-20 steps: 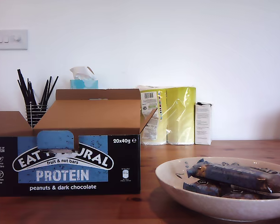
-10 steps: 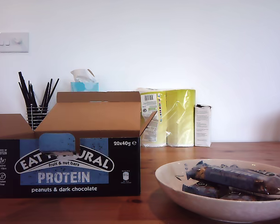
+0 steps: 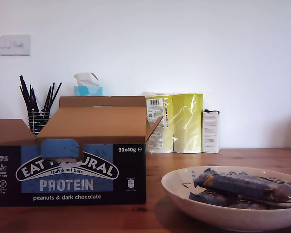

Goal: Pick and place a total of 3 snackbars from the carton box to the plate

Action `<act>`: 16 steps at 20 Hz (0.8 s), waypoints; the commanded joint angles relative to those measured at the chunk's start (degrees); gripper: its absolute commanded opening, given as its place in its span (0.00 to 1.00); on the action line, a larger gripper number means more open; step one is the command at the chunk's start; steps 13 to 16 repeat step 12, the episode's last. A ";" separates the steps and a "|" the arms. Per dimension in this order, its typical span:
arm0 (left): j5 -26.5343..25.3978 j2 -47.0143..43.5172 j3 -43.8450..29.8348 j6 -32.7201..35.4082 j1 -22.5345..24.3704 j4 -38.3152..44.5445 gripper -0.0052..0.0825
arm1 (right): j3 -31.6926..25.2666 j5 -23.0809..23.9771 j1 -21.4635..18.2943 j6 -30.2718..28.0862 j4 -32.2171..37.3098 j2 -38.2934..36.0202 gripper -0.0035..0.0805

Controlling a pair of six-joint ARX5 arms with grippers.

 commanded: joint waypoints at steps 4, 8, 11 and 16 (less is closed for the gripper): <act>-0.02 -0.59 -1.05 -1.46 0.00 -4.68 0.03 | -0.70 -0.20 0.31 0.57 -3.48 -0.35 0.03; -0.02 -0.59 -1.05 -1.46 0.00 -6.36 0.03 | -0.70 -0.20 0.31 0.57 -7.87 -0.31 0.03; -0.02 -0.59 -1.05 -1.46 0.00 -6.51 0.03 | -0.70 -0.20 0.31 0.57 -11.17 -0.31 0.03; -0.02 -0.59 -1.05 -1.46 0.00 -6.54 0.03 | -0.70 -0.20 0.31 0.57 -12.09 -0.31 0.03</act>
